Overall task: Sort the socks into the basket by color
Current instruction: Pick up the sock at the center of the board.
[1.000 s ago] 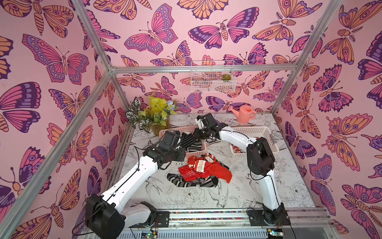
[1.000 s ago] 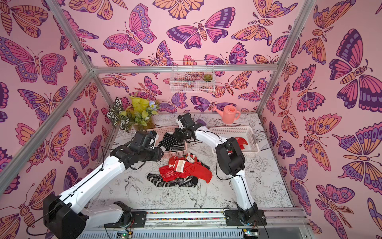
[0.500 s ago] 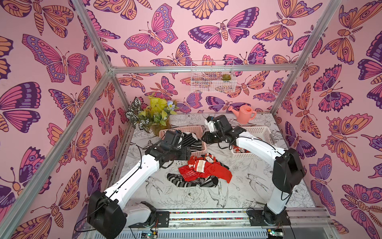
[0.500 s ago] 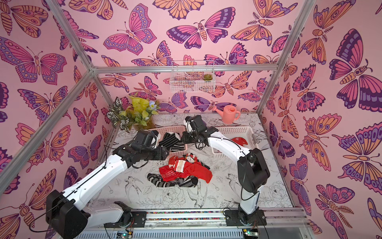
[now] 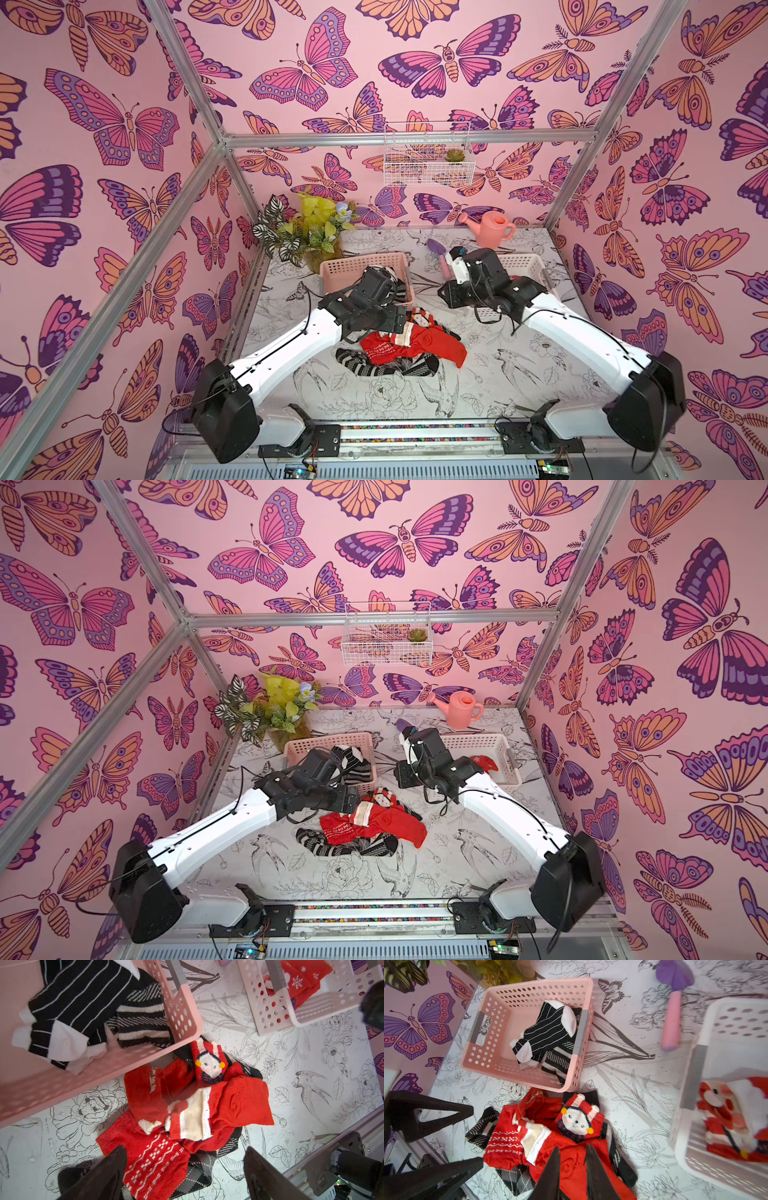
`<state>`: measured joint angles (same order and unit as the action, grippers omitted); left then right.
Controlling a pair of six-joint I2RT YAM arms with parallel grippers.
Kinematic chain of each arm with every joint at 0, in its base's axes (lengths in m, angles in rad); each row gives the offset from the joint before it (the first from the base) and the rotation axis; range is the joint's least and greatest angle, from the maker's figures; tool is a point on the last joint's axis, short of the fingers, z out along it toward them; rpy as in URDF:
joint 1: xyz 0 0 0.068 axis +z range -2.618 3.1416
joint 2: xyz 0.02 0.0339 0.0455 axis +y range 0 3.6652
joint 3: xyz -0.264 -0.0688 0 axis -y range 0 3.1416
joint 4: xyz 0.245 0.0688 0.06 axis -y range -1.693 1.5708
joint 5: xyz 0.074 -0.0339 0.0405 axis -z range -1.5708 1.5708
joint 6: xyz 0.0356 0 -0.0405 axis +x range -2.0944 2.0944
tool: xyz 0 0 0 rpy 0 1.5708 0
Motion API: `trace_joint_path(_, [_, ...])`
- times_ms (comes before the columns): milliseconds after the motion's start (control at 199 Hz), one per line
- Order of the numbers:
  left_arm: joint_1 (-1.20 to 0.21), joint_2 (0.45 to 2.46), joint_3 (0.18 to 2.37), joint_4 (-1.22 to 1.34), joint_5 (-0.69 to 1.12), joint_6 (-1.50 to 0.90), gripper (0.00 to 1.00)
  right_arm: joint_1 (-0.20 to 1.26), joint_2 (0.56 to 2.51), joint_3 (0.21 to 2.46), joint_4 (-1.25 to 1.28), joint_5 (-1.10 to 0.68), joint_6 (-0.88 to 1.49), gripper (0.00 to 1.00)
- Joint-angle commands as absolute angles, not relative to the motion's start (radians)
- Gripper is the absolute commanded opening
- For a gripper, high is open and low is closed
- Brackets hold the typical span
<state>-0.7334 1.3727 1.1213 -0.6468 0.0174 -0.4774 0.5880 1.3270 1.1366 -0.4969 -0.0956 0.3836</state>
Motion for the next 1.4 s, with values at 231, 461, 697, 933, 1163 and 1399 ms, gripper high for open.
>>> trace_joint_path(231, [-0.871, 1.479, 1.222, -0.773, -0.131, -0.548, 0.89, 0.527, 1.099, 0.959, -0.572, 0.011, 0.384, 0.27])
trace_joint_path(461, [-0.929, 1.547, 1.267, -0.828, -0.184, -0.584, 0.75, 0.463, 1.023, 0.904, -0.59, -0.006, 0.39, 0.27])
trace_joint_path(697, [-0.954, 1.618, 1.31, -0.862, -0.199, -0.591, 0.7, 0.425, 0.991, 0.866, -0.584, -0.024, 0.398, 0.27])
trace_joint_path(933, [-0.978, 1.698, 1.369, -0.882, -0.209, -0.591, 0.69, 0.395, 0.973, 0.831, -0.577, -0.046, 0.401, 0.27])
trace_joint_path(1163, [-0.997, 1.768, 1.435, -0.898, -0.215, -0.583, 0.68, 0.364, 0.95, 0.807, -0.577, -0.061, 0.405, 0.27])
trace_joint_path(1399, [-1.004, 1.817, 1.473, -0.909, -0.215, -0.575, 0.68, 0.348, 0.928, 0.792, -0.583, -0.067, 0.414, 0.27])
